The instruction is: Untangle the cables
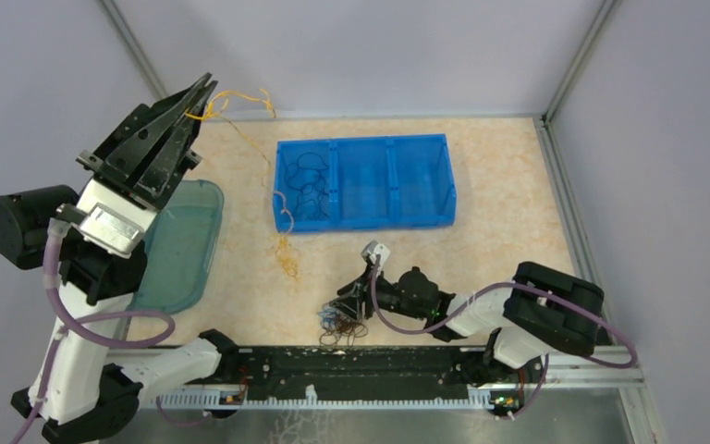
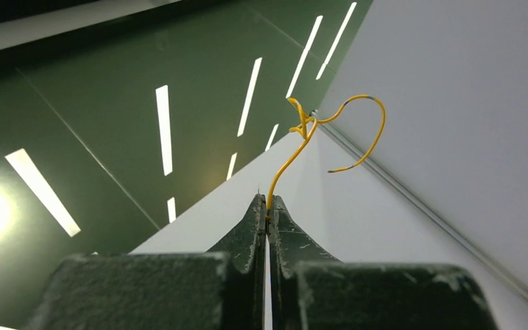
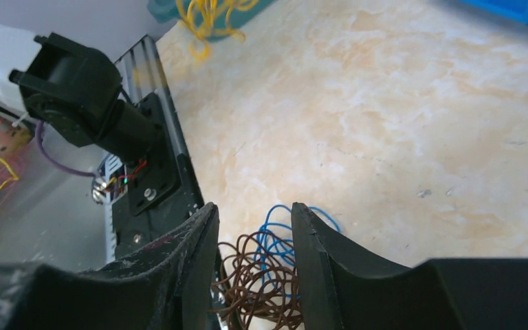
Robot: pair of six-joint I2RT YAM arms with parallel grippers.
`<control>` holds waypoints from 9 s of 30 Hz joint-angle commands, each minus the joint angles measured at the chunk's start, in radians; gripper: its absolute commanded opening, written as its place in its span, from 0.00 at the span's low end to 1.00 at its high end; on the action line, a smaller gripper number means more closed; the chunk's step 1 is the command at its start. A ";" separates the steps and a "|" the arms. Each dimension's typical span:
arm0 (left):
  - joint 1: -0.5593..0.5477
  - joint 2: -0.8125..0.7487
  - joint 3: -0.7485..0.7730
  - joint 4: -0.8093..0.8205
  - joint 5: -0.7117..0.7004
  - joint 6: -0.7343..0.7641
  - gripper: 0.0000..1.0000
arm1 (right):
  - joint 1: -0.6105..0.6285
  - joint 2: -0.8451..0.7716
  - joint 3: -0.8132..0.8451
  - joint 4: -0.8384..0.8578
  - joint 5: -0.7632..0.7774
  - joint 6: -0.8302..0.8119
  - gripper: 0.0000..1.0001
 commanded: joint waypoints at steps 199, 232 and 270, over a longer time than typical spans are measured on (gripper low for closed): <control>0.131 0.684 0.125 -0.954 -0.265 0.013 0.87 | -0.368 -0.457 0.132 -0.984 0.356 0.068 0.75; 0.244 0.352 -0.090 -0.972 -0.156 -0.044 0.87 | -0.399 -0.192 0.396 -0.615 0.330 -0.127 0.00; 0.305 0.264 -0.117 -0.981 -0.118 -0.041 0.90 | -0.418 0.543 1.127 -0.872 0.578 -0.645 0.19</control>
